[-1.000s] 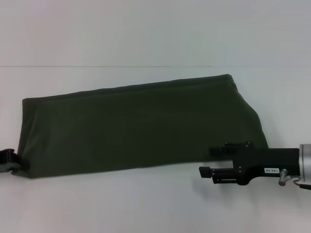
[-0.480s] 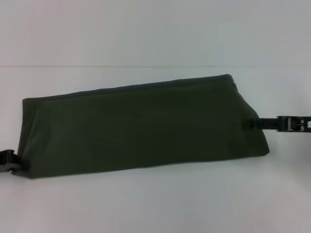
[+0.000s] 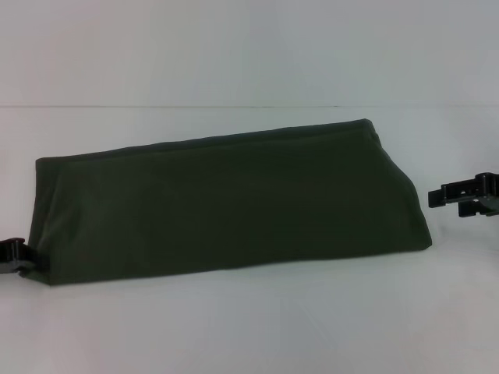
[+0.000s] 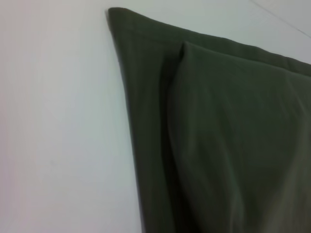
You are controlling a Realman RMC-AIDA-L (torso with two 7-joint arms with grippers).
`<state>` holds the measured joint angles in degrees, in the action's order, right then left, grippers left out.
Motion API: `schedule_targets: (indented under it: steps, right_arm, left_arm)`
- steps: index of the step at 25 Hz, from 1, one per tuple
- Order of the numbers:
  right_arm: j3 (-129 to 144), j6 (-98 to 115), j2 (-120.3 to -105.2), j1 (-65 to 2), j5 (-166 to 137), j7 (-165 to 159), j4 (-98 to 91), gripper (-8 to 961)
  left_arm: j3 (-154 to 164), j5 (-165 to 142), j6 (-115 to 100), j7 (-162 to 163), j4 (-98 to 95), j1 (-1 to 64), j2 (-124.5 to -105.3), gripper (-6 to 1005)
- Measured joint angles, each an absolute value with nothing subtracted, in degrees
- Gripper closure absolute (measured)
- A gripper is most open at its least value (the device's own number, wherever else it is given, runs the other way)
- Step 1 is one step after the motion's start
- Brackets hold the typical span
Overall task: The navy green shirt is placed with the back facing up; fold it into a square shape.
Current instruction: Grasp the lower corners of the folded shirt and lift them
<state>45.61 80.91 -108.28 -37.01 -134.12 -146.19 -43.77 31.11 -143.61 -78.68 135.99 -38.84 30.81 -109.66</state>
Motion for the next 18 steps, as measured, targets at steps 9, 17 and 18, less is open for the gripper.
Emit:
schedule_targets:
  steps: [9,17,18]
  right_arm:
    - [46.66,76.85,-110.20,-41.28,-142.12,-147.75,-41.10,158]
    - [49.58,72.97,-111.41,-43.50,-143.49,-147.59,-37.51,158]
    - [49.59,72.79,-111.52,-43.71,-143.69,-147.59,-37.35,158]
  left_arm:
    - [31.19,-143.61,-78.70,135.79,-38.84,31.07,-109.66,982]
    - [31.10,-143.61,-78.67,135.79,-38.85,31.12,-109.54,981]
    - [31.10,-143.61,-78.66,135.79,-38.85,31.12,-109.54,981]
